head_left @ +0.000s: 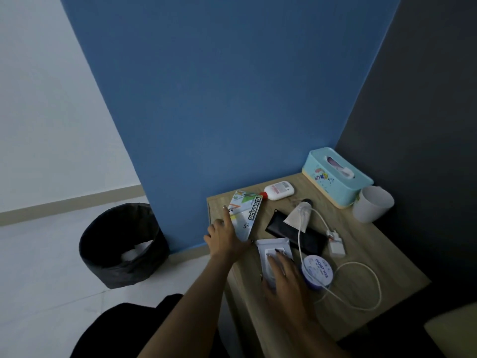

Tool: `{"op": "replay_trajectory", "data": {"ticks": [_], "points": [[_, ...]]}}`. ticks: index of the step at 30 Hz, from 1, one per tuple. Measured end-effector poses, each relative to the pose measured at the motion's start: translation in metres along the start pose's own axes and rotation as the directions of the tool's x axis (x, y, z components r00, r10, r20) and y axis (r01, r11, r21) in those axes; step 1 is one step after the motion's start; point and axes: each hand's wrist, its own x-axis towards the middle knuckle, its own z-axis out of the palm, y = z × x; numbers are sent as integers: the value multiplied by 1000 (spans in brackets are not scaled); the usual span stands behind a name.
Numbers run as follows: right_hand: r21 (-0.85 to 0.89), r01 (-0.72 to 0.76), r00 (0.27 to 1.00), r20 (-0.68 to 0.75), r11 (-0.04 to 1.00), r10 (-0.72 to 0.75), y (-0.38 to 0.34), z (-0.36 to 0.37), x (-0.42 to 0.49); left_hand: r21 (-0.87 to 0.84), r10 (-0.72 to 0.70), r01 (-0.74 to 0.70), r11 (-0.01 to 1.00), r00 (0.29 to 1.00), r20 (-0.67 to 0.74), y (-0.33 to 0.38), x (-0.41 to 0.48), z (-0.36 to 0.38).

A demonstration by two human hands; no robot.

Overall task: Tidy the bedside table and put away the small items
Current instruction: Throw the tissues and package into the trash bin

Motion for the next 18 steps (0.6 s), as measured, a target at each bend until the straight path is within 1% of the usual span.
{"op": "replay_trajectory", "data": {"ticks": [1, 4, 6, 8, 10, 12, 15, 17, 18], "points": [[-12, -2, 999, 34, 1000, 3, -1, -2, 0, 2, 9, -9, 1000, 1000, -3, -1, 0, -3], [-62, 13, 998, 55, 998, -10, -3, -4, 3, -5, 63, -63, 998, 997, -33, -9, -1, -20], [-55, -7, 999, 47, 998, 10, -7, -2, 12, 17, 108, -107, 994, 994, -28, -22, -1, -37], [3, -31, 999, 32, 1000, 31, -16, 0, 25, 46, 125, -125, 991, 992, -4, -44, -1, -56], [93, -21, 996, 85, 995, 13, -35, 1, 38, 71, 97, -97, 993, 995, 3, -74, -2, -76], [155, 53, 992, 106, 986, -70, -51, 5, 48, 102, 62, -63, 993, 998, 12, -103, -7, -94], [152, 106, 985, 117, 983, -124, -84, 19, 61, 156, 8, -10, 988, 1000, 14, -152, -24, -119], [170, 127, 979, 139, 977, -152, -106, 34, 65, 139, -37, 36, 990, 999, 4, -186, -36, -134], [172, 137, 980, 123, 976, -159, -119, 40, 65, 124, -59, 60, 990, 998, -8, -204, -42, -140]]}}
